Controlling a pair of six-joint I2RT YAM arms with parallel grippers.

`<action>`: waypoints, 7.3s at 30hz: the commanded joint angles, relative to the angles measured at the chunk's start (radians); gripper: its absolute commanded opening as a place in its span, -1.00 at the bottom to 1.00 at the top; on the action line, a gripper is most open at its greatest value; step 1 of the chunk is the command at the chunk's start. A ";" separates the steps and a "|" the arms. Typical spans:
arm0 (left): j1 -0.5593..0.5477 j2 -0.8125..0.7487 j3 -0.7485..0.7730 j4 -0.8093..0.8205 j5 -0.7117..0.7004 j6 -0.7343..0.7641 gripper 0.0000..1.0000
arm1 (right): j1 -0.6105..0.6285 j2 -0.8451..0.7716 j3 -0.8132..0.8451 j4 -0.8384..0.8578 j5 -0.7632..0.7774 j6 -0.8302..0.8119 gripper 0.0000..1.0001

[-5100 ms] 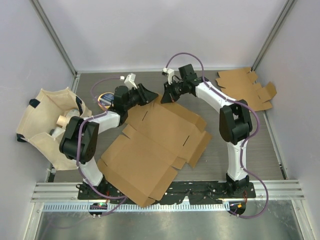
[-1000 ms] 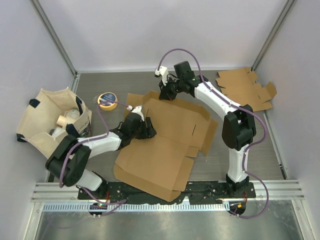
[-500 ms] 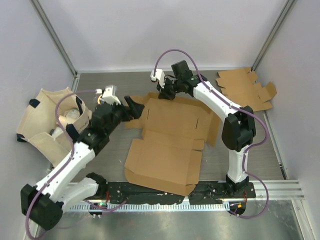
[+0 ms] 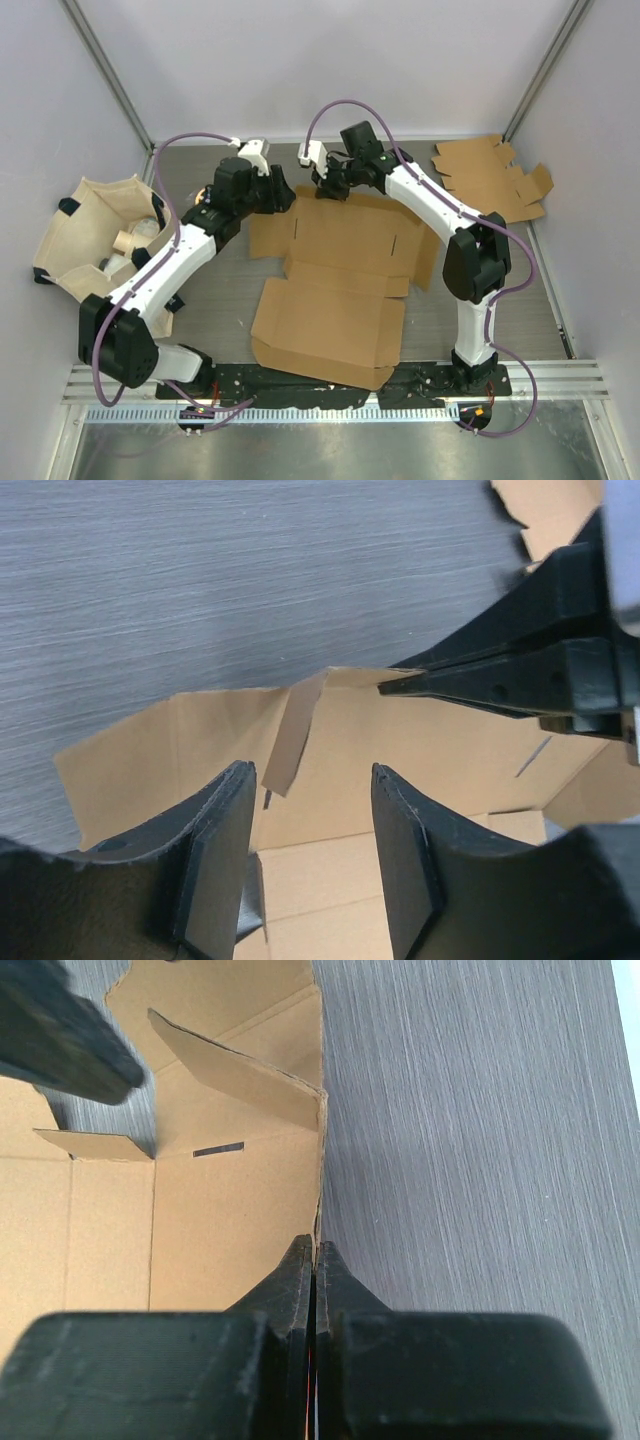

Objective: Fold the paper box

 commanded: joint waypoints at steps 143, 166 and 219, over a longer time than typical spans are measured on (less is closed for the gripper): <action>-0.168 -0.487 -0.579 0.413 -0.465 -0.084 0.27 | 0.099 -0.215 -0.985 1.486 0.748 2.169 -0.83; -0.081 -0.206 -0.711 0.561 -0.077 -0.397 -0.50 | 0.066 -0.191 -0.749 1.012 0.759 2.362 -0.87; -0.059 -0.027 -0.273 0.204 -0.383 -0.066 -1.00 | 0.074 -0.251 -0.826 1.025 0.768 2.378 -0.98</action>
